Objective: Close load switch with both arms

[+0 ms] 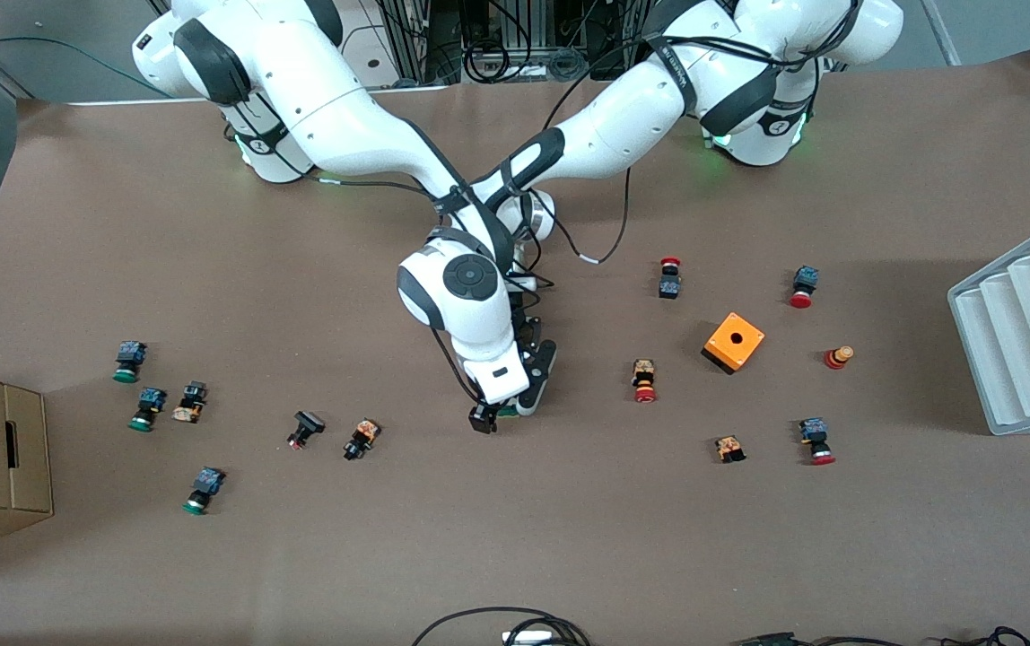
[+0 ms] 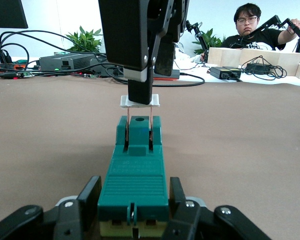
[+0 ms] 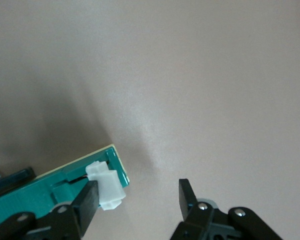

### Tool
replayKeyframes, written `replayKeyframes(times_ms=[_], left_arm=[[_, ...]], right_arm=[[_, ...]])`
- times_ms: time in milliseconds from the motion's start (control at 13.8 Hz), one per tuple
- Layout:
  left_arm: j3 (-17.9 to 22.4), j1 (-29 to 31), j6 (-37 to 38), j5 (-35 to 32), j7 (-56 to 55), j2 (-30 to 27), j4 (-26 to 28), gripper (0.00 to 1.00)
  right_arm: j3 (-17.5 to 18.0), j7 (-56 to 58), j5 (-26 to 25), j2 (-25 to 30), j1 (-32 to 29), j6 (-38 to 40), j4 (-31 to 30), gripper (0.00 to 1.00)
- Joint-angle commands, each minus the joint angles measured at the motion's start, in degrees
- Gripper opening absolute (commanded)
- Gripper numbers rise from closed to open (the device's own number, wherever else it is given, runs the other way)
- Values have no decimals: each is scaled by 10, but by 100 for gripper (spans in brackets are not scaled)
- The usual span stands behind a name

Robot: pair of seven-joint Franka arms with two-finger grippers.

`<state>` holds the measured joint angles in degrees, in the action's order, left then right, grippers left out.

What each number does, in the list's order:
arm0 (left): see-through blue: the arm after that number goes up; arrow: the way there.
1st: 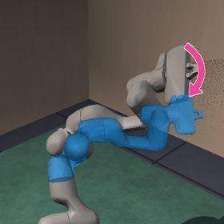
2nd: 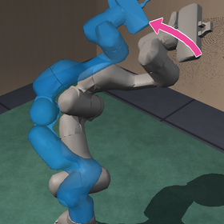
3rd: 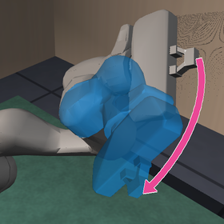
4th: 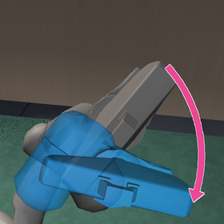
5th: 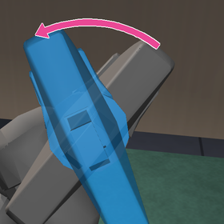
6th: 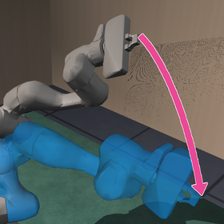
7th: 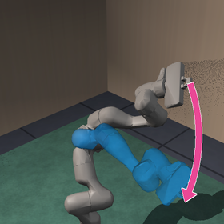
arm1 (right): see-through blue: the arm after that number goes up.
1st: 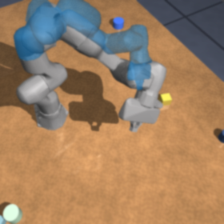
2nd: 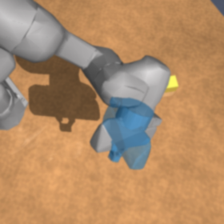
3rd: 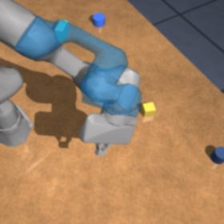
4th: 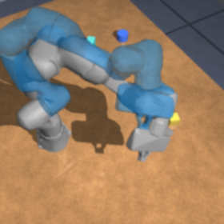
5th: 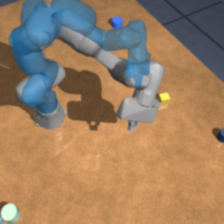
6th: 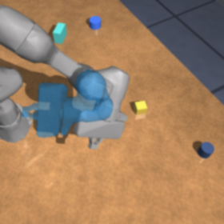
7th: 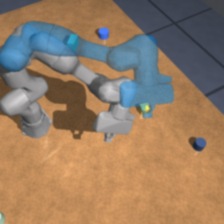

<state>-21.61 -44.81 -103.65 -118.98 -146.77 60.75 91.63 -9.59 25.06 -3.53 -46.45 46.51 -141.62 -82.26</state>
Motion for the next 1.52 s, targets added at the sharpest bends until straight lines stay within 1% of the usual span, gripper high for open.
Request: replayKeyframes(times_ms=[0,362,724,1447], left_arm=[[8,-6,1,-8,-13,13,-6,62],[10,-6,1,-11,-13,12,-6,62],[10,-6,1,-11,-13,12,-6,62],[10,-6,1,-11,-13,12,-6,62]], right_arm=[[-2,-7,-9,-26,-3,-10,32,73],[-2,-8,-9,-35,-3,-10,41,73],[-11,-8,-8,-53,-3,-11,59,73],[-11,-8,-7,-59,-3,-16,61,73]])
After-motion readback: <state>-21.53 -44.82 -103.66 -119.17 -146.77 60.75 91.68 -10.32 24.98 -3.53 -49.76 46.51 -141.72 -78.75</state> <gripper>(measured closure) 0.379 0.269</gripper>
